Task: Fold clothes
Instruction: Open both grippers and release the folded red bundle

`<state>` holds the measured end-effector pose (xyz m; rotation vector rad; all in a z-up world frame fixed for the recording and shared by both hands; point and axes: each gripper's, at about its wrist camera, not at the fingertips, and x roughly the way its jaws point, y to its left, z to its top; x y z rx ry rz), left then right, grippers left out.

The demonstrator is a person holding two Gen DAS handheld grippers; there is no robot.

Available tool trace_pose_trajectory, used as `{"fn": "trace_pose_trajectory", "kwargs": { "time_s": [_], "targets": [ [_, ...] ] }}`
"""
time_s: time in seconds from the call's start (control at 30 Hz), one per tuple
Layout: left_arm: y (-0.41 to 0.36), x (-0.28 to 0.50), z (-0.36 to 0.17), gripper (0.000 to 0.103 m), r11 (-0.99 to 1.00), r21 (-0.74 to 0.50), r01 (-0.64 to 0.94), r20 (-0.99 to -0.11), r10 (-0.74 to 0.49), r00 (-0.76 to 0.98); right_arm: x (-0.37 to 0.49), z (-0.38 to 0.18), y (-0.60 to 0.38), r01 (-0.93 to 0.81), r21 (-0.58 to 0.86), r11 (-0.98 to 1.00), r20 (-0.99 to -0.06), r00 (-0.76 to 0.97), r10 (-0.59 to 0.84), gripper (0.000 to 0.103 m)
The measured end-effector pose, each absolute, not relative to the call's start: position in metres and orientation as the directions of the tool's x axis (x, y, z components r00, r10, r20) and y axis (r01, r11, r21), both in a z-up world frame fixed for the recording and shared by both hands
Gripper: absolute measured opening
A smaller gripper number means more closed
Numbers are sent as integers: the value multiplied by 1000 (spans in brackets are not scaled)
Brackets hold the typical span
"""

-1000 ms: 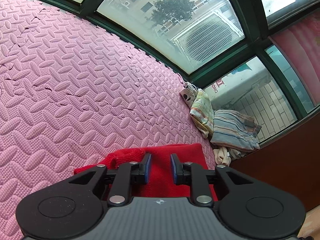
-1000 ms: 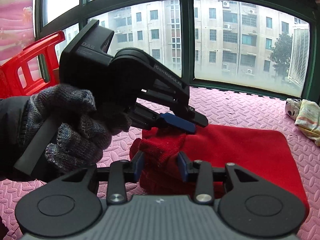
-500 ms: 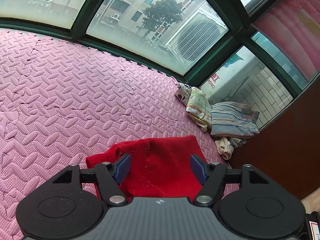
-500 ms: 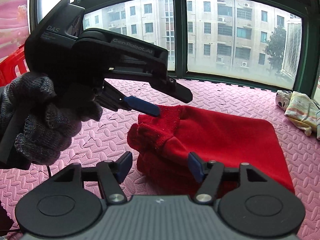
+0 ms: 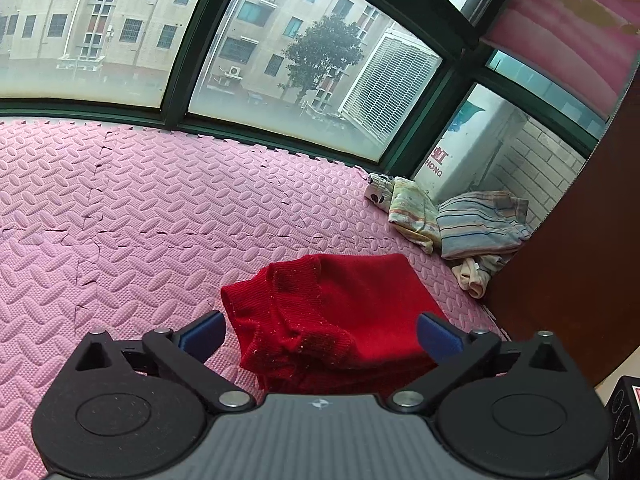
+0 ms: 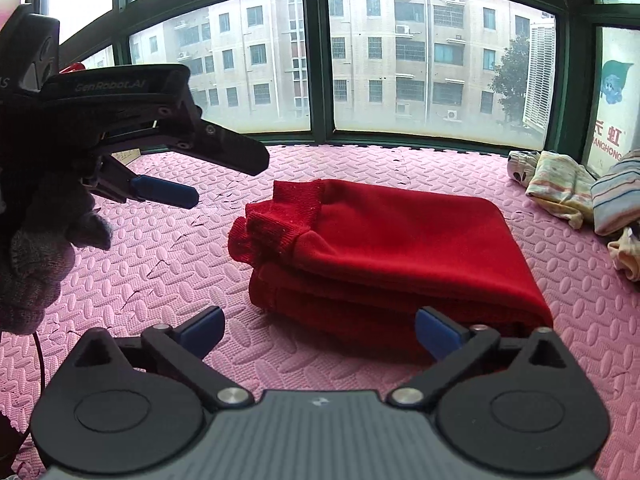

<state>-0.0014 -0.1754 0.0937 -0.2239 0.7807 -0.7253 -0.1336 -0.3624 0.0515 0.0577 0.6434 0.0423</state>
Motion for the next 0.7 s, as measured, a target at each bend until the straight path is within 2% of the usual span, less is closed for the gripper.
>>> {"fn": "trace_pose_trajectory", "kwargs": {
  "time_s": [0.7],
  "targets": [
    [-150, -62, 96, 103, 806, -322, 496, -533, -587, 609, -163, 47, -348, 64, 44, 997, -601, 799, -24, 103]
  ]
}}
